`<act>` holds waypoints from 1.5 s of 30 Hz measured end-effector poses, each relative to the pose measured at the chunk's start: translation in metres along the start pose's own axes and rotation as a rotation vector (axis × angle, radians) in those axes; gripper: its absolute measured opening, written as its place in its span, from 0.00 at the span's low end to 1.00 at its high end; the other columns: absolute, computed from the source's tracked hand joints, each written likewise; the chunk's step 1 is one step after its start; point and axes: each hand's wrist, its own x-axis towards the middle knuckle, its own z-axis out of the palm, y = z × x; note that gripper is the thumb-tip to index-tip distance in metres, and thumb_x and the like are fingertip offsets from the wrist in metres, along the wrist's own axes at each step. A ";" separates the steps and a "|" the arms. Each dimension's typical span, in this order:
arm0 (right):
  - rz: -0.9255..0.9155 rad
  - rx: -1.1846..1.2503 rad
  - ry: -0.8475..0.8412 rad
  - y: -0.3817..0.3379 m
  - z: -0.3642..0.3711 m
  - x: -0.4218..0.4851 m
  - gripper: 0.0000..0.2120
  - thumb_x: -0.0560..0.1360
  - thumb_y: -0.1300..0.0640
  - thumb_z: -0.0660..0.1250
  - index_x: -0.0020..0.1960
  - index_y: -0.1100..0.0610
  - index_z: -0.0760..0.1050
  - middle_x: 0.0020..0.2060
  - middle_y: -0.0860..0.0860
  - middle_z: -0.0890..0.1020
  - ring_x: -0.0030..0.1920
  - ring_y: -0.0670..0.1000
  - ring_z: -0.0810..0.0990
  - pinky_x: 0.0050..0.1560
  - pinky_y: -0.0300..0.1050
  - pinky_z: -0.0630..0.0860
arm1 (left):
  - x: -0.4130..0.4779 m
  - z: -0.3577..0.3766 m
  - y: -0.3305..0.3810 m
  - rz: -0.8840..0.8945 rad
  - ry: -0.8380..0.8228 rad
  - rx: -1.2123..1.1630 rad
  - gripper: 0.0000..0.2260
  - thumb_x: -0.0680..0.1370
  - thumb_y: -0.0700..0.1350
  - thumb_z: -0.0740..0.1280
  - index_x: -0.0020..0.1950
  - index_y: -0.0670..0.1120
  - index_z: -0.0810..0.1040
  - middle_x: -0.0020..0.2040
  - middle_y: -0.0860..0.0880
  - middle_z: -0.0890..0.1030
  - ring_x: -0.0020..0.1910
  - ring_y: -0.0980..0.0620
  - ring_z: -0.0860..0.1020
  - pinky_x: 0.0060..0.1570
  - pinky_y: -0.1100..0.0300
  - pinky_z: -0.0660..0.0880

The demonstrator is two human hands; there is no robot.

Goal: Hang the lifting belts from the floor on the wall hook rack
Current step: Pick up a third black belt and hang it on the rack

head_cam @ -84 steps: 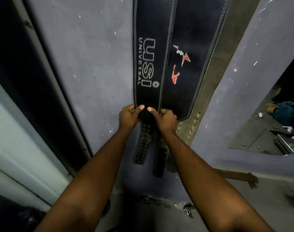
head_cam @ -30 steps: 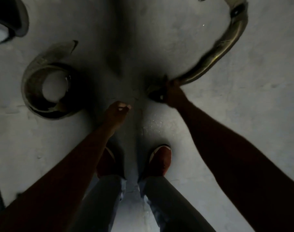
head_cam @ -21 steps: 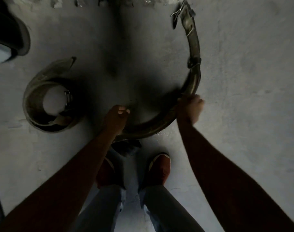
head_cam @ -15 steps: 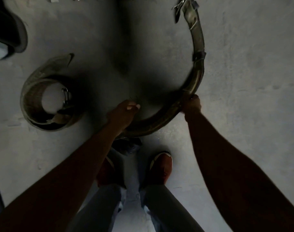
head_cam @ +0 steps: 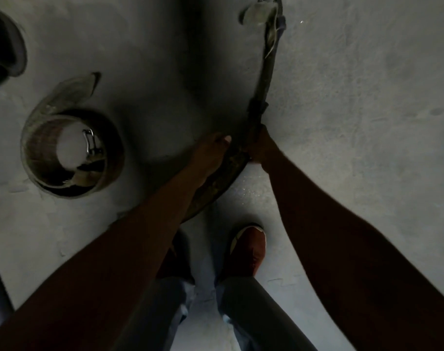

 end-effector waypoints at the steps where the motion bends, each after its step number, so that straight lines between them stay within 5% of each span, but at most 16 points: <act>1: -0.053 -0.071 0.005 0.002 0.007 -0.002 0.40 0.69 0.36 0.69 0.76 0.51 0.63 0.68 0.54 0.75 0.66 0.58 0.77 0.65 0.60 0.76 | 0.002 -0.001 0.004 -0.003 0.001 -0.016 0.20 0.83 0.55 0.57 0.74 0.49 0.68 0.72 0.47 0.71 0.68 0.48 0.71 0.65 0.53 0.69; 5: -0.251 -0.160 0.095 -0.002 0.018 -0.045 0.33 0.79 0.45 0.66 0.79 0.52 0.57 0.70 0.56 0.74 0.68 0.57 0.75 0.64 0.48 0.71 | 0.015 -0.007 0.031 0.022 0.020 -0.166 0.28 0.80 0.63 0.58 0.77 0.52 0.63 0.77 0.47 0.64 0.73 0.45 0.66 0.71 0.48 0.65; 8: -0.337 -0.159 0.090 0.007 0.017 -0.079 0.38 0.76 0.43 0.69 0.80 0.50 0.56 0.69 0.57 0.73 0.65 0.58 0.76 0.63 0.54 0.76 | 0.031 -0.014 0.046 0.024 0.011 -0.326 0.41 0.70 0.69 0.65 0.78 0.51 0.61 0.78 0.47 0.64 0.74 0.43 0.66 0.72 0.45 0.66; 11: -0.395 -0.264 -0.011 0.002 0.006 -0.117 0.42 0.75 0.48 0.73 0.81 0.50 0.53 0.69 0.54 0.70 0.66 0.56 0.73 0.62 0.52 0.75 | 0.002 -0.019 0.081 0.056 0.017 -0.356 0.27 0.80 0.49 0.66 0.76 0.42 0.64 0.75 0.42 0.68 0.72 0.42 0.69 0.70 0.51 0.69; 13: -0.382 -0.211 -0.130 -0.013 -0.011 -0.136 0.38 0.75 0.50 0.73 0.79 0.49 0.59 0.63 0.42 0.71 0.59 0.46 0.75 0.57 0.42 0.75 | -0.008 -0.022 0.085 0.004 0.091 -0.255 0.20 0.82 0.41 0.62 0.74 0.37 0.67 0.72 0.39 0.71 0.71 0.41 0.71 0.66 0.53 0.70; 16: -0.259 0.014 0.000 -0.036 -0.040 -0.138 0.20 0.75 0.43 0.71 0.64 0.47 0.73 0.55 0.44 0.79 0.57 0.49 0.80 0.54 0.44 0.78 | -0.025 -0.036 0.076 -0.080 0.092 -0.352 0.25 0.77 0.44 0.70 0.72 0.37 0.70 0.68 0.39 0.75 0.66 0.39 0.75 0.66 0.48 0.74; 18: -0.271 0.076 0.123 -0.062 -0.054 -0.142 0.21 0.75 0.38 0.69 0.58 0.53 0.74 0.52 0.49 0.80 0.55 0.53 0.80 0.58 0.52 0.79 | -0.054 -0.045 0.076 -0.051 0.058 -0.342 0.30 0.74 0.46 0.74 0.73 0.39 0.69 0.66 0.44 0.76 0.63 0.44 0.76 0.66 0.49 0.73; 22: -0.246 0.158 -0.029 -0.130 -0.068 -0.180 0.19 0.78 0.42 0.66 0.58 0.56 0.75 0.53 0.51 0.80 0.53 0.50 0.79 0.56 0.47 0.77 | -0.132 -0.049 0.085 0.128 -0.222 -0.217 0.21 0.77 0.42 0.70 0.70 0.43 0.72 0.60 0.47 0.80 0.59 0.48 0.79 0.57 0.57 0.78; 26: -0.333 0.365 -0.143 -0.163 -0.080 -0.229 0.11 0.80 0.54 0.67 0.59 0.59 0.78 0.51 0.54 0.85 0.51 0.52 0.85 0.47 0.43 0.81 | -0.191 -0.072 0.111 0.090 -0.360 -0.162 0.09 0.78 0.47 0.69 0.57 0.47 0.80 0.52 0.49 0.85 0.53 0.50 0.83 0.48 0.59 0.79; 28: -0.419 0.367 -0.200 -0.172 -0.089 -0.271 0.10 0.81 0.58 0.66 0.60 0.60 0.77 0.50 0.54 0.85 0.49 0.50 0.85 0.48 0.42 0.82 | -0.223 -0.098 0.137 0.081 -0.291 -0.320 0.14 0.78 0.55 0.67 0.59 0.48 0.79 0.53 0.47 0.85 0.51 0.49 0.84 0.48 0.55 0.80; 31: -0.503 0.266 -0.233 -0.183 -0.094 -0.323 0.17 0.77 0.55 0.70 0.60 0.66 0.75 0.55 0.66 0.81 0.54 0.59 0.82 0.61 0.59 0.79 | -0.259 -0.135 0.179 0.162 -0.098 -0.530 0.19 0.78 0.61 0.64 0.62 0.49 0.77 0.56 0.46 0.84 0.54 0.46 0.84 0.48 0.50 0.81; 34: -0.531 0.222 -0.210 -0.204 -0.103 -0.377 0.23 0.72 0.48 0.73 0.58 0.64 0.74 0.56 0.71 0.77 0.52 0.61 0.79 0.60 0.68 0.75 | -0.316 -0.148 0.223 0.216 0.077 -0.552 0.16 0.80 0.59 0.61 0.58 0.50 0.78 0.55 0.46 0.84 0.53 0.45 0.83 0.53 0.48 0.80; 37: -0.572 0.166 -0.203 -0.236 -0.127 -0.438 0.09 0.76 0.51 0.72 0.53 0.52 0.77 0.53 0.62 0.82 0.50 0.55 0.79 0.54 0.63 0.77 | -0.380 -0.156 0.264 0.296 0.197 -0.642 0.15 0.82 0.56 0.61 0.53 0.45 0.79 0.47 0.45 0.84 0.45 0.45 0.84 0.45 0.53 0.81; 40: -0.564 0.099 -0.296 -0.266 -0.157 -0.500 0.10 0.77 0.53 0.72 0.57 0.46 0.77 0.55 0.48 0.84 0.57 0.50 0.81 0.56 0.53 0.75 | -0.454 -0.165 0.302 0.488 0.277 -0.568 0.12 0.82 0.50 0.63 0.53 0.42 0.79 0.37 0.50 0.81 0.31 0.58 0.80 0.30 0.65 0.74; 43: -0.642 0.072 -0.314 -0.291 -0.180 -0.561 0.18 0.75 0.58 0.73 0.62 0.44 0.78 0.56 0.47 0.85 0.60 0.50 0.82 0.58 0.52 0.78 | -0.531 -0.178 0.341 0.695 0.404 -0.444 0.07 0.80 0.47 0.66 0.44 0.46 0.76 0.35 0.51 0.78 0.30 0.62 0.77 0.35 0.64 0.74; 45: -0.711 0.040 -0.297 -0.306 -0.189 -0.604 0.14 0.77 0.60 0.71 0.59 0.46 0.79 0.50 0.44 0.86 0.52 0.43 0.84 0.51 0.44 0.78 | -0.580 -0.191 0.372 0.857 0.420 -0.405 0.09 0.78 0.49 0.67 0.51 0.44 0.75 0.44 0.46 0.81 0.43 0.54 0.82 0.45 0.54 0.79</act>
